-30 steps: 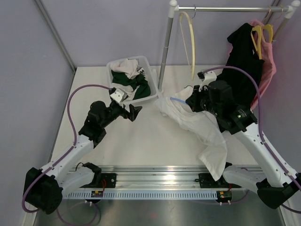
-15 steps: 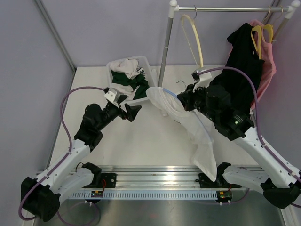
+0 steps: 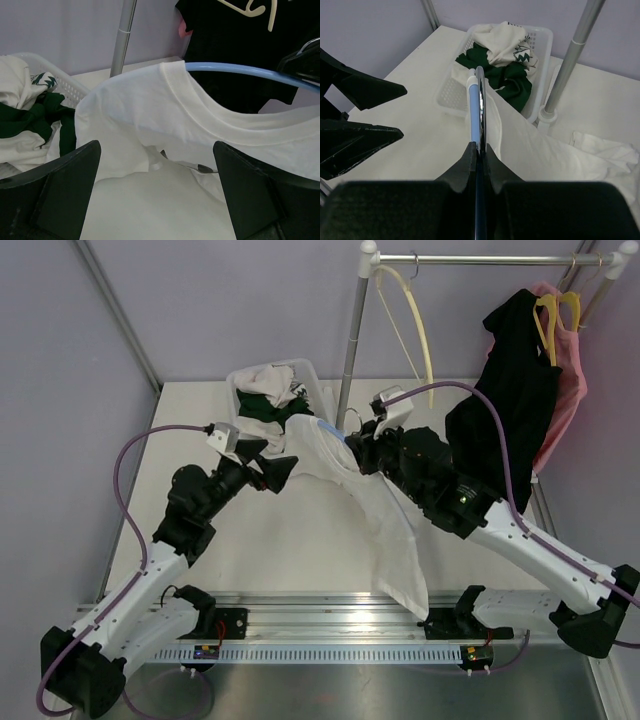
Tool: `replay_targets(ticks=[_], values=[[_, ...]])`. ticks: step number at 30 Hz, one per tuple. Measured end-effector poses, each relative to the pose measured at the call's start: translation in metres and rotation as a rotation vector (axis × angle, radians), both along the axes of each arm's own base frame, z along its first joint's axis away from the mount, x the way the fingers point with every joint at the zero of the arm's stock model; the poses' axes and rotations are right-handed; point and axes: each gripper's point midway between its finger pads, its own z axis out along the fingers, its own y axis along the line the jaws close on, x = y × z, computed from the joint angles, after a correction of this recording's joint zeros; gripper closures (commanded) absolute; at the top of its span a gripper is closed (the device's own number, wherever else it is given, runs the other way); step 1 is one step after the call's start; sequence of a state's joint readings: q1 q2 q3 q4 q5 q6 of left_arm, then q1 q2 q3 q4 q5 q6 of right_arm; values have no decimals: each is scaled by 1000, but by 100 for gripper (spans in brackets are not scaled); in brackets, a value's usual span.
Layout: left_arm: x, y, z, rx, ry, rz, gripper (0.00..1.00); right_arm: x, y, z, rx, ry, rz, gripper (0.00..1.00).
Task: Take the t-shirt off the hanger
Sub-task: Remove the tshirt from the hanger
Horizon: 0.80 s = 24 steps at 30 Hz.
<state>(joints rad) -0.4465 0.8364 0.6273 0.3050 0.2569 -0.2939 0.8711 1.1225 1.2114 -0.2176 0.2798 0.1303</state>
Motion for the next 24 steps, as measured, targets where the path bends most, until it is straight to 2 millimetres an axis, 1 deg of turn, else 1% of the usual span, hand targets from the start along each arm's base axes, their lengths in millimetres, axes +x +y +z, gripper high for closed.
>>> replay_targets(ticks=[5, 12, 15, 21, 24], values=[[1, 0, -5, -2, 10, 5, 1, -1, 24, -7, -32, -25, 14, 100], [10, 2, -16, 10, 39, 37, 3, -13, 47, 2, -30, -91, 34, 100], [15, 5, -22, 19, 52, 65, 3, -15, 54, 3, -41, -105, 29, 100], [18, 8, -18, 15, 33, 89, 3, -12, 70, -3, -86, -119, 26, 100], [18, 9, -16, 12, 20, 91, 3, -14, 78, -7, -108, -122, 37, 100]])
